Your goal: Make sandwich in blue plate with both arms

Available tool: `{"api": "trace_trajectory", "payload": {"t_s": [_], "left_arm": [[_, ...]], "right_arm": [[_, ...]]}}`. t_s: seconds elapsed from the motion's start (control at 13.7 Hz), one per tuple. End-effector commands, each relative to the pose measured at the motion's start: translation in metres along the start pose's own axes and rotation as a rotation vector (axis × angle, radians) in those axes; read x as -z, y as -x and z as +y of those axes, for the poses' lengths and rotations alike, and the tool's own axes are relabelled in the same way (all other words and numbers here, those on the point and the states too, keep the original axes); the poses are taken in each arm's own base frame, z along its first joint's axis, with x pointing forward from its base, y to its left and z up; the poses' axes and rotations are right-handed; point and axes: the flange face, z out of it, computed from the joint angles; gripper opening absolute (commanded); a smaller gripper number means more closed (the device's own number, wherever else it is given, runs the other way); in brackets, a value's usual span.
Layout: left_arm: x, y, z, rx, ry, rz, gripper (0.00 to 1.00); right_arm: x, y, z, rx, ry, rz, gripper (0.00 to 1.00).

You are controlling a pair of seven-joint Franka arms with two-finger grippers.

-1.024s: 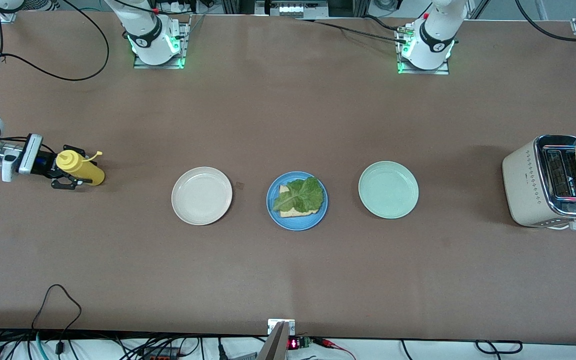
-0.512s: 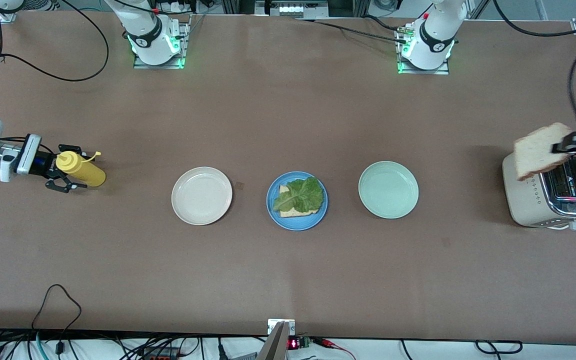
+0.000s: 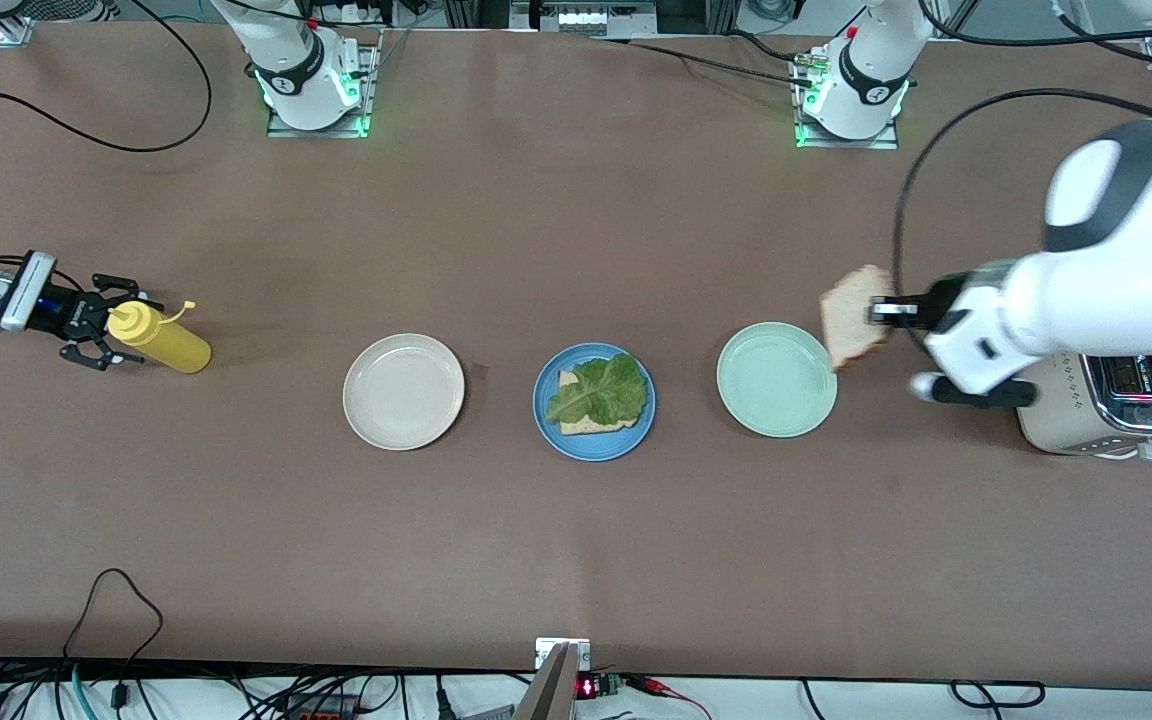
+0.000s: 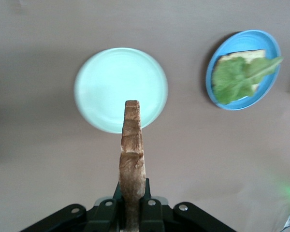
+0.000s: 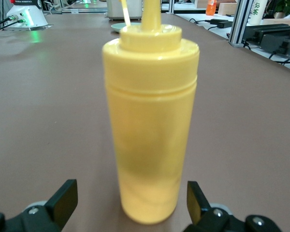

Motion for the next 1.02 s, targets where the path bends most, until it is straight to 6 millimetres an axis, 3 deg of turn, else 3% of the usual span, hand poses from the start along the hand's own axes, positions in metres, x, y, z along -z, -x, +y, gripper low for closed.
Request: {"api": "trace_trajectory", "payload": {"t_s": [0.0,0.22,0.51,0.8,0.95], "left_arm": [[-0.043,-0.002,0.061,0.011,0.045,0.025,0.01],[-0.092,-0.021,0.120,0.093,0.171,0.065,0.01],[-0.138,-0.038,0.167,0.150,0.293,0.126,0.01],[-0.169,-0.052,0.198,0.154,0.435,0.241,0.01],[-0.179,-0.055,0.201,0.159,0.452,0.248,0.01]], "right_arm": [[0.030,-0.002,0.003,0.038,0.006,-0.012,1.00],[0.065,-0.027,0.023,0.098,-0.021,-0.042,1.00],[0.093,-0.066,0.047,0.009,-0.049,-0.090,1.00],[0.115,-0.177,0.065,-0.090,-0.071,-0.217,1.00],[0.108,-0.246,0.074,-0.155,-0.082,-0.296,1.00]]}}
